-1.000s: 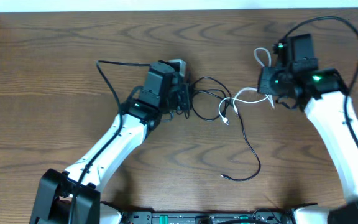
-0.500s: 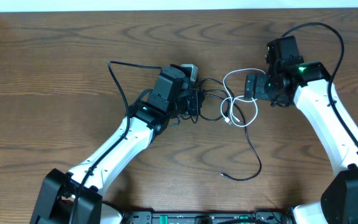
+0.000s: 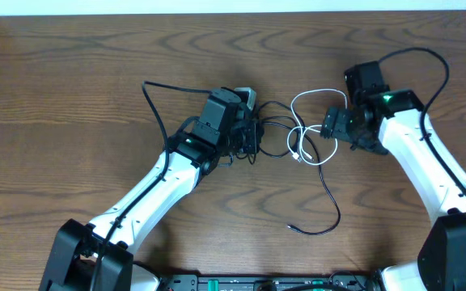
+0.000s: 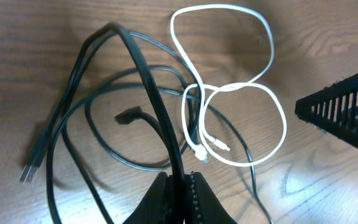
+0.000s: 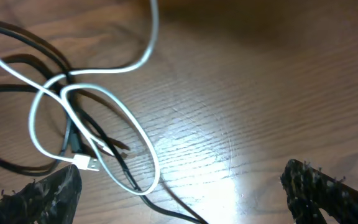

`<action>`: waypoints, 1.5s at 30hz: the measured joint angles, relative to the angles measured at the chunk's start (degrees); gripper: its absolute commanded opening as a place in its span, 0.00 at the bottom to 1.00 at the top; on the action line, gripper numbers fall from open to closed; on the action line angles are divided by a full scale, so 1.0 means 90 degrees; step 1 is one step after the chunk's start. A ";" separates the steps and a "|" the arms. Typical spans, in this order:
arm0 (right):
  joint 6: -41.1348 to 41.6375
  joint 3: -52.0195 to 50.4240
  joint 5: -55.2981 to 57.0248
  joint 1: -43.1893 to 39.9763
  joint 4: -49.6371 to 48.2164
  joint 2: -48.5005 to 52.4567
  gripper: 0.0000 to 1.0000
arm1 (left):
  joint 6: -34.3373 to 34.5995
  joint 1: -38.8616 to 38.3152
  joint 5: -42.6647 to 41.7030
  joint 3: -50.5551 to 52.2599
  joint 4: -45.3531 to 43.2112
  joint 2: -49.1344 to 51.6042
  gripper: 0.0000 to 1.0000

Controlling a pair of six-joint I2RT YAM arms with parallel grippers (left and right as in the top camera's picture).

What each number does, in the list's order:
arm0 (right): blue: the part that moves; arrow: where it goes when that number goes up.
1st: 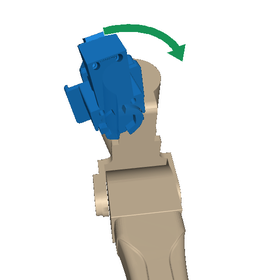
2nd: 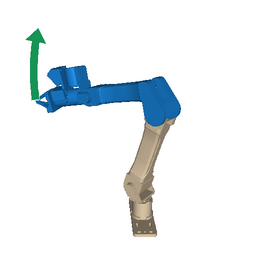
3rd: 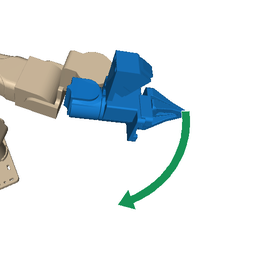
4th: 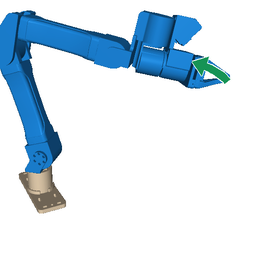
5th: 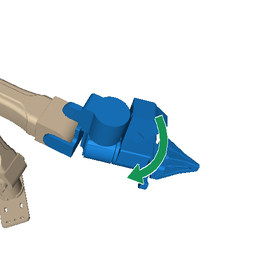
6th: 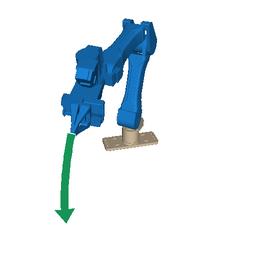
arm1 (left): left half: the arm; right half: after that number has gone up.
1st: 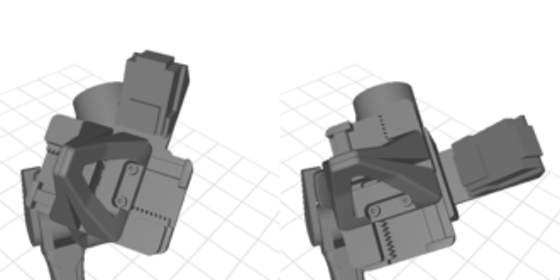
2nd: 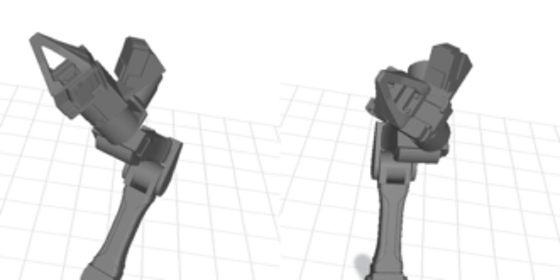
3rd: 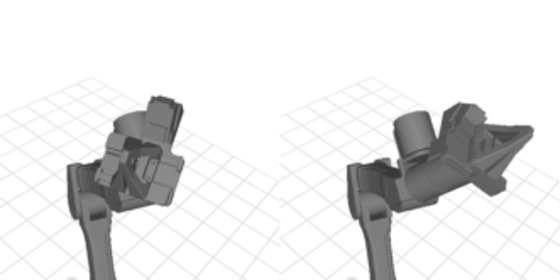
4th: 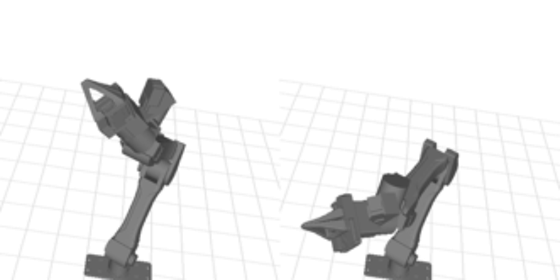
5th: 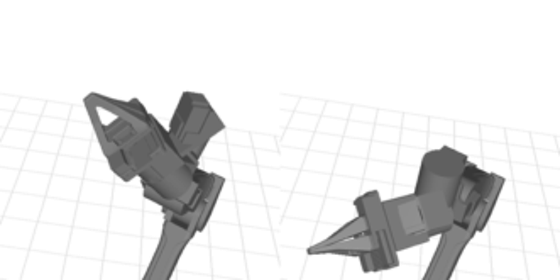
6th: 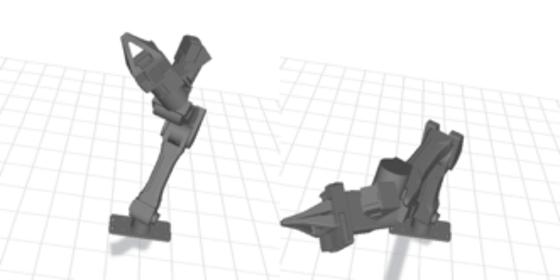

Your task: Untangle cables

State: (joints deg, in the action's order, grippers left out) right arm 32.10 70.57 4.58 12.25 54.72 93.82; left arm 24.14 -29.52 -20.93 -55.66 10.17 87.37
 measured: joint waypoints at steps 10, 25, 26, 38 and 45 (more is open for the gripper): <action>0.0155 -0.0117 0.0022 0.0000 -0.0097 0.0000 0.99 | -0.0197 0.0000 -0.0022 0.0000 0.0085 0.0000 0.47; 0.0163 -0.0119 0.0039 0.0124 -0.0209 0.0000 0.99 | -0.0250 0.0000 -0.0019 0.0000 0.0085 0.0000 0.47; 0.0163 -0.0129 0.0039 0.0124 -0.0236 0.0000 0.99 | -0.0270 0.0000 -0.0019 0.0000 0.0085 0.0000 0.47; 0.0437 -0.0865 0.0182 0.0124 -0.0753 0.0000 0.99 | -0.0381 0.0000 0.0233 0.0000 0.0546 0.0000 0.47; 0.0481 -0.1413 -0.0163 0.0124 -0.1331 0.0000 0.99 | -0.0379 0.0000 0.0527 0.0136 0.0663 0.0000 0.47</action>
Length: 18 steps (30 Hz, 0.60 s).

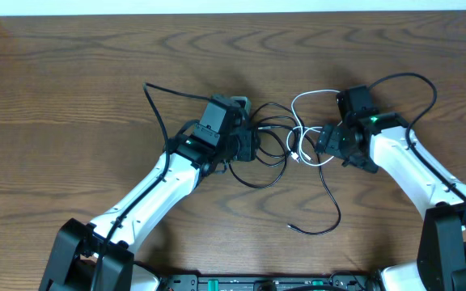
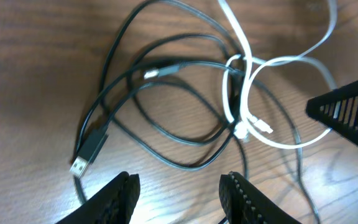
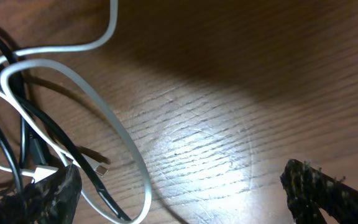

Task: Untangle cables
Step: 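Grasp the white cable loop with the right gripper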

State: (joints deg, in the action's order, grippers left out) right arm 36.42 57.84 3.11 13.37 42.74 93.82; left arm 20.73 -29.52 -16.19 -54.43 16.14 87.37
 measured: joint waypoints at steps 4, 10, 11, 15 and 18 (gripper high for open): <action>0.0005 -0.0282 -0.0109 0.0000 -0.0376 0.0000 0.96 | 0.0053 0.0000 0.0226 0.0073 0.0221 0.0000 0.47; -0.0010 -0.0731 -0.0396 0.0092 -0.1005 -0.0002 0.80 | 0.0289 0.0000 0.0772 0.0075 0.0471 0.0000 0.47; -0.0044 -0.0777 -0.0481 0.0146 -0.1151 -0.0002 0.79 | 0.0338 0.0000 0.0855 0.0075 0.0500 0.0000 0.47; -0.0129 -0.0794 -0.0656 0.0340 -0.1440 -0.0002 0.84 | 0.0410 0.0000 0.1027 0.0075 0.0512 0.0000 0.47; -0.0175 -0.0799 -0.0731 0.0495 -0.1673 -0.0002 0.86 | 0.0437 0.0000 0.1078 0.0078 0.0517 0.0000 0.47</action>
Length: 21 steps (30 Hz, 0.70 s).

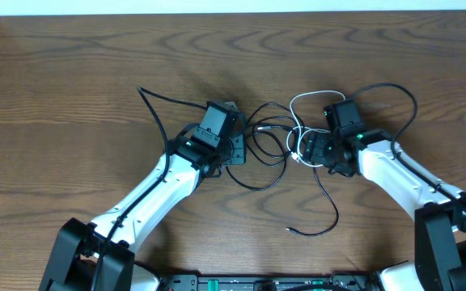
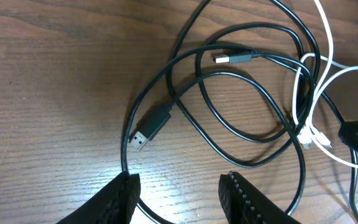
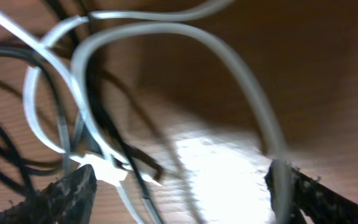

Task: Untangle cables
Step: 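Grasp the white cable loop with the right gripper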

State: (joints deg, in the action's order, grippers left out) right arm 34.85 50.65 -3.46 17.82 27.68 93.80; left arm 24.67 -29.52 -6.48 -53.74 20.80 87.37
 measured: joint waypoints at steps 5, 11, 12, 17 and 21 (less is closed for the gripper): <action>-0.0092 -0.0002 -0.0095 0.0046 -0.0223 0.0000 0.82 | 0.0022 0.0000 0.0053 0.0070 0.0002 0.0000 0.47; -0.0175 -0.0007 -0.0097 0.0049 -0.0141 0.0000 0.01 | 0.0075 0.0000 0.0056 0.0126 0.0024 0.0000 0.47; -0.0175 -0.0007 -0.0090 0.0049 -0.0146 0.0000 0.01 | 0.0087 0.0000 0.0056 0.0126 0.0024 0.0000 0.47; -0.0175 -0.0007 -0.0068 0.0049 -0.0355 0.0000 0.01 | 0.0090 0.0000 0.0044 0.0126 0.0024 0.0000 0.47; -0.0182 0.0039 -0.0068 0.0049 -0.0323 0.0000 0.01 | 0.0090 0.0000 -0.0036 0.0126 0.0024 0.0000 0.47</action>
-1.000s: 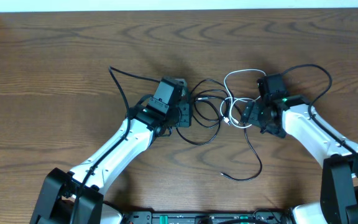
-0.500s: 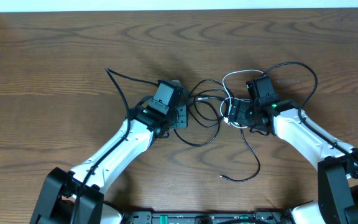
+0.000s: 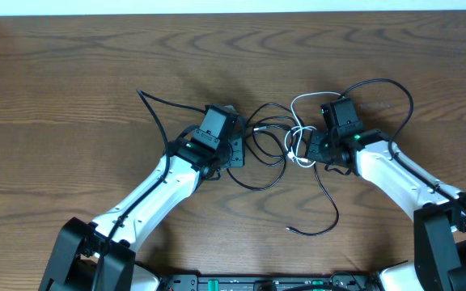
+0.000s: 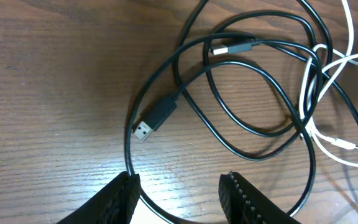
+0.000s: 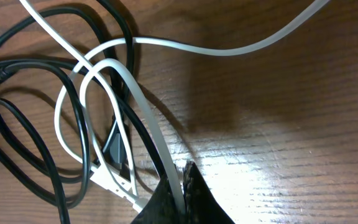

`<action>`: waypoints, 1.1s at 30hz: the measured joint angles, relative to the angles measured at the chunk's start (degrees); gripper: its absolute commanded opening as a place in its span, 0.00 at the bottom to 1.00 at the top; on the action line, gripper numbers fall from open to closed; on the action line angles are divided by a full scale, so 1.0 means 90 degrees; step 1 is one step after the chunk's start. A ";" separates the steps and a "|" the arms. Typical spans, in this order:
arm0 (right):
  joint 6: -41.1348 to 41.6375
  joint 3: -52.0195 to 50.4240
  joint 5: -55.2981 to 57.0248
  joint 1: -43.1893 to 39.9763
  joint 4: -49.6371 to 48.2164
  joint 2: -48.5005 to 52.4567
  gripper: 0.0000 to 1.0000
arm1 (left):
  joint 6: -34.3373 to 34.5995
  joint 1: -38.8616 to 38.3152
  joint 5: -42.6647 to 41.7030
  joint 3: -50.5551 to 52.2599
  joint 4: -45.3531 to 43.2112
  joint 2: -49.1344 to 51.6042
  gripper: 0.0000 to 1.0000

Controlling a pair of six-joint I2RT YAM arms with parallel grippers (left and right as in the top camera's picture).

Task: Untangle cables
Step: 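Grasp the white cable loop with the right gripper, then lift the white cable up and right with the right gripper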

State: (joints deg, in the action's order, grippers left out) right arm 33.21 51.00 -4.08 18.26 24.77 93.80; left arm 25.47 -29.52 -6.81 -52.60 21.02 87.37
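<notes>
A black cable and a white cable lie tangled mid-table. In the left wrist view the black cable loops about, its USB plug lying flat; my left gripper hangs open over it, one strand passing under the left finger. My right gripper is shut on the white cable, pinched between the fingertips, beside black strands. Overhead, the left gripper sits left of the tangle, the right gripper at its right edge.
A black tail runs from the tangle toward the table's front, ending in a plug. Each arm's own black lead arcs over the wooden table behind it.
My right gripper, open around the white cable's loop before, is now shut on the white cable. The left gripper stays open and has barely moved.
First my left gripper was shut on a black cable strand while the right stood open, right of the tangle. Then the left was open, the black cable lying flat, and the right had come closer. The right then straddled the white loop, and now pinches it.
</notes>
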 measured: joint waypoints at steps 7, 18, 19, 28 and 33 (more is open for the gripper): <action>-0.0418 0.1800 0.0053 -0.0002 0.1447 0.0002 0.01 | 0.0000 0.0000 -0.0063 0.0002 -0.0010 0.0000 0.47; -0.0884 0.5663 0.1166 -0.0002 0.4529 -0.0010 0.01 | 0.0000 0.0000 -0.0063 0.0027 -0.0085 0.0000 0.47; -0.0918 0.5969 0.1273 -0.0002 0.4699 -0.0012 0.01 | 0.0002 0.0000 -0.0063 0.0027 -0.0100 0.0000 0.47; -0.1042 0.7735 0.1795 -0.0002 0.5875 -0.0104 0.01 | 0.0002 0.0000 -0.0063 0.0029 -0.0202 0.0000 0.47; -0.0986 0.7779 0.1802 0.0002 0.6705 -0.0097 0.01 | 0.0000 0.0000 -0.0063 0.0034 -0.0214 0.0000 0.47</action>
State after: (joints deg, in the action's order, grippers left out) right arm 24.34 121.01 12.14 18.28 85.12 92.92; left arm 25.47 -29.52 -7.38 -52.29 19.09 87.37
